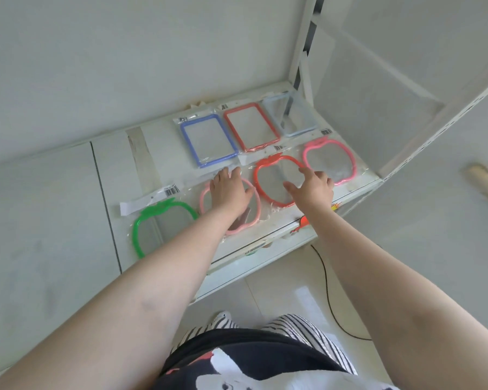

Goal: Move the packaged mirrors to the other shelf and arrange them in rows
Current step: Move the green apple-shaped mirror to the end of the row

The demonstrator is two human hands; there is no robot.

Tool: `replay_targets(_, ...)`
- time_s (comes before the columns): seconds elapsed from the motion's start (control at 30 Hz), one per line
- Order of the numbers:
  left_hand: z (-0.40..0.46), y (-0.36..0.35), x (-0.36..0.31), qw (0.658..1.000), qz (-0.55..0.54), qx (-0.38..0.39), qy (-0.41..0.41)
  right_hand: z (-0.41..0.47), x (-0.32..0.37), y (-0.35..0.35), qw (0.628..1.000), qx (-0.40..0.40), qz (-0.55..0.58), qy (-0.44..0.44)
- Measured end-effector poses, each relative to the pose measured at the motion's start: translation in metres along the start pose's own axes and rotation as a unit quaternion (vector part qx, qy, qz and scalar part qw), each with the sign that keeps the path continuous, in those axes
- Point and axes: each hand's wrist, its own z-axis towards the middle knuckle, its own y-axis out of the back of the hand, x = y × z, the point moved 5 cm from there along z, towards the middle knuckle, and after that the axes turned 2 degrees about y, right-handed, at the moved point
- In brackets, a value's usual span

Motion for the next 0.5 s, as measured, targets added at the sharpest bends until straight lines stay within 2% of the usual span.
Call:
replay_targets(0.17, 0.036, -0.002, -0.006, 0.998, 0.011, -0.014, 0.052, 0.056, 0.007, 0.004, 0.997, 0.027, -0.027, 0.061)
replay_targets(0.3, 0.072, 0.002, -0.006, 0.994, -0.009, -0.048, 0.095, 0.124, 0.022, 0.004, 0.988, 0.048, -0.020, 0.148)
replay_targets(0.5, 0.112, -0.014, -0.003, 0.992, -0.012, -0.028, 0.123, 0.201, 0.044, -0.014, 0.968, 0.094, -0.041, 0.228)
